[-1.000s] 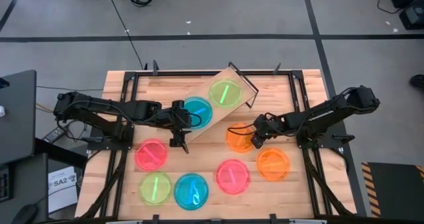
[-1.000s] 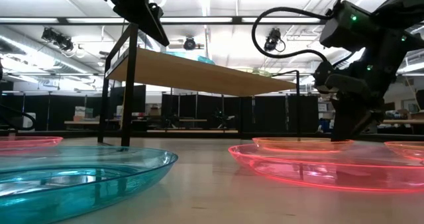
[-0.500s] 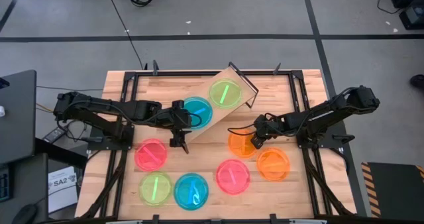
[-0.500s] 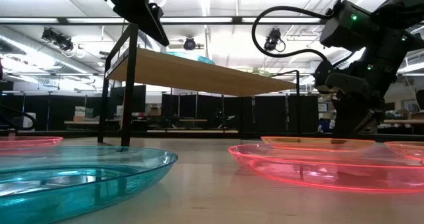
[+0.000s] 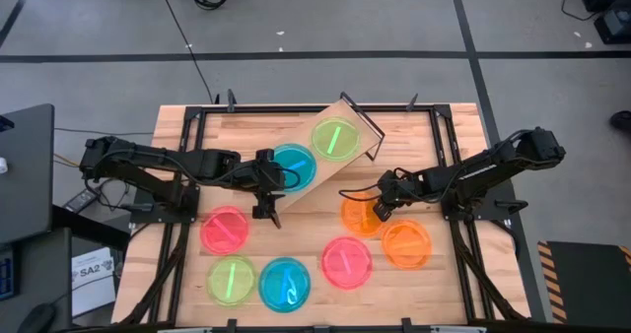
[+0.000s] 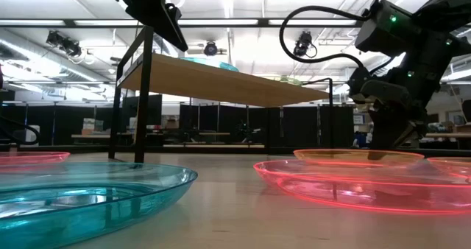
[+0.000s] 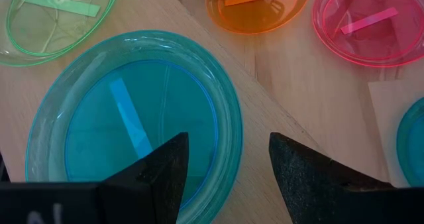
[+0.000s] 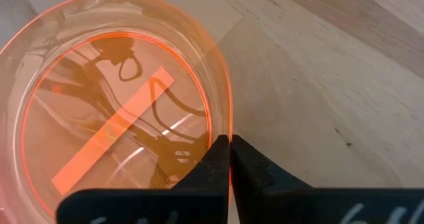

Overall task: Place and stack plates onto a shelf
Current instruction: Stack the top orange plate on the green plate on the shelf

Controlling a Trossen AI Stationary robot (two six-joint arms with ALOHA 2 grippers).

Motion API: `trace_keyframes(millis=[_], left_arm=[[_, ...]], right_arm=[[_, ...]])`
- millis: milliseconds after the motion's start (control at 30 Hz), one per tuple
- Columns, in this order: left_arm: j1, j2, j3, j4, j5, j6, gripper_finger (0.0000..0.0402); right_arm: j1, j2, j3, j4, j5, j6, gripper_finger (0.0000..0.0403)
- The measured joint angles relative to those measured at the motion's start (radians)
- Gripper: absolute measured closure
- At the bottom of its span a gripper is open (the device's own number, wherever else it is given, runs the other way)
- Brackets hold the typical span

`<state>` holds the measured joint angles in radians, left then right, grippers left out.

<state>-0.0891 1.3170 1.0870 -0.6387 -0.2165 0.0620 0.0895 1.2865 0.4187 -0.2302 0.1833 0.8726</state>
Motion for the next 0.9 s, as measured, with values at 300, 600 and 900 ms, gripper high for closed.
trace_keyframes(millis=[300, 600, 900], left_arm=[[0.000, 0.000, 0.000, 0.000, 0.000, 0.000, 0.0184], [0.000, 0.000, 0.000, 0.001, 0.000, 0.000, 0.0184], [0.000, 0.000, 0.000, 0.000, 0.000, 0.000, 0.0184]], right_arm=[[0.000, -0.001, 0.010, 0.002, -0.015, -0.002, 0.0395], [-0.016, -0.040, 0.046, 0.000, -0.030, -0.015, 0.0396], [-0.045, -0.127, 0.088, -0.013, -0.031, -0.072, 0.0396]])
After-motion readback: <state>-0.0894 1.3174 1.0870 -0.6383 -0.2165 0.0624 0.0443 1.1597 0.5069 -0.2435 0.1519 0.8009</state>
